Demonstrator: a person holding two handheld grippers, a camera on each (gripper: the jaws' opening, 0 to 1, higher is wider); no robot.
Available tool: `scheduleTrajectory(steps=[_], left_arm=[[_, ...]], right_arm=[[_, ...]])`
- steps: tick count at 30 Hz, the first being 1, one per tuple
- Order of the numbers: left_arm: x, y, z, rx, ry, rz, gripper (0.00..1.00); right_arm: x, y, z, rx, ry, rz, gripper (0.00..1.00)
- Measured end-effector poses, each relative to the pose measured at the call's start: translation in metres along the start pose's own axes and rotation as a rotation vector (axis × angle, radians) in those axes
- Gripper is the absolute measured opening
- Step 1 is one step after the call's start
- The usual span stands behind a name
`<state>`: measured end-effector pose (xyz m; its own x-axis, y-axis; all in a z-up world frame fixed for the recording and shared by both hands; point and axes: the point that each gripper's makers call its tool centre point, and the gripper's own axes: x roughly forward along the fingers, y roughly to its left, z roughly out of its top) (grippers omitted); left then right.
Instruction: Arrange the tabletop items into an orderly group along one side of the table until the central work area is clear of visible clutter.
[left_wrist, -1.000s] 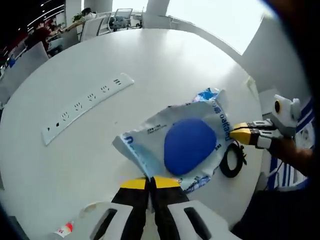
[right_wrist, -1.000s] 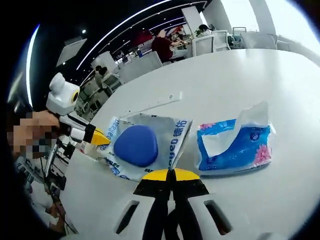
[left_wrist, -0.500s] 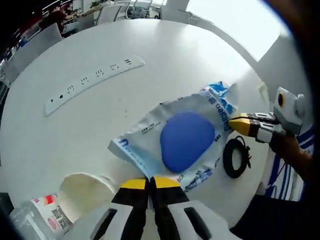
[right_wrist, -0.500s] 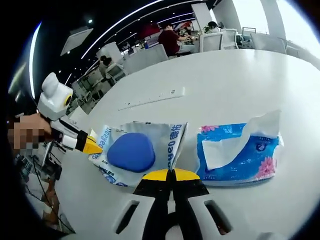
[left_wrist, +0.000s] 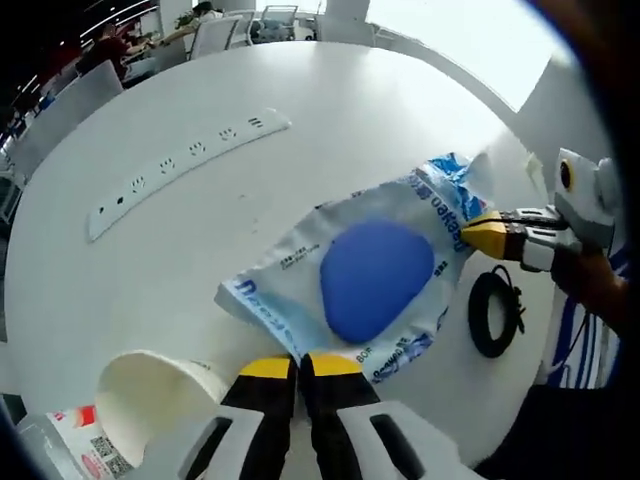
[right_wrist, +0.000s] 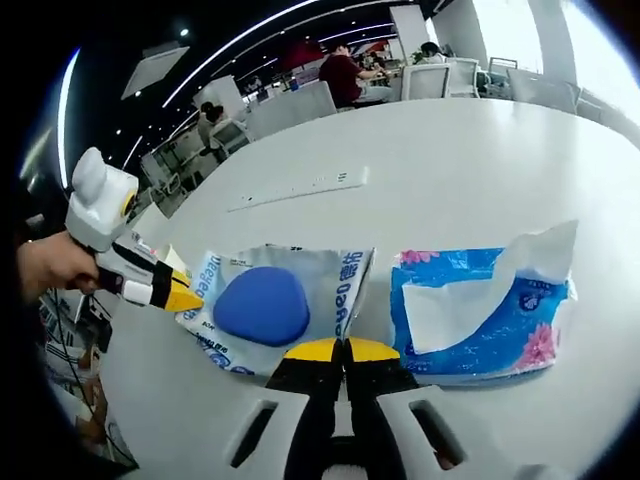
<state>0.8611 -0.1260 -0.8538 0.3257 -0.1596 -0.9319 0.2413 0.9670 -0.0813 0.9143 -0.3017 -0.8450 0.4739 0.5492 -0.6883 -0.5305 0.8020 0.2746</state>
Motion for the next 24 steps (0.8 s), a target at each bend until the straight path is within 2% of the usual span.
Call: scheduleTrajectory(steps=[4,10,16,20,24], left_arm=[[-0.001,-0.005,-0.002,0.019,0.015,-0.018,0.04],[-0.001,0.0,-0.002,0.032,0.017,-0.009,0.04],[-0.006,0.001,0.003,0.035,-0.002,-0.014,0.04],[-0.008,0.0,0.006,0.028,-0.014,-0.029,0.05],[-0.011,-0.005,0.011,0.039,-0.035,-0.046,0.05]], right_arm=[[-0.001,-0.004,-0.002,-0.007,0.003,-0.01,0.0],[-0.001,-0.011,0.001,-0.007,-0.016,-0.022,0.0],[0.0,-0.009,0.0,-0.014,-0.014,-0.025,0.0],[0.002,-0.011,0.007,-0.012,-0.029,-0.026,0.0],[0.002,-0.007,0.003,-0.033,-0.016,-0.028,0.0]])
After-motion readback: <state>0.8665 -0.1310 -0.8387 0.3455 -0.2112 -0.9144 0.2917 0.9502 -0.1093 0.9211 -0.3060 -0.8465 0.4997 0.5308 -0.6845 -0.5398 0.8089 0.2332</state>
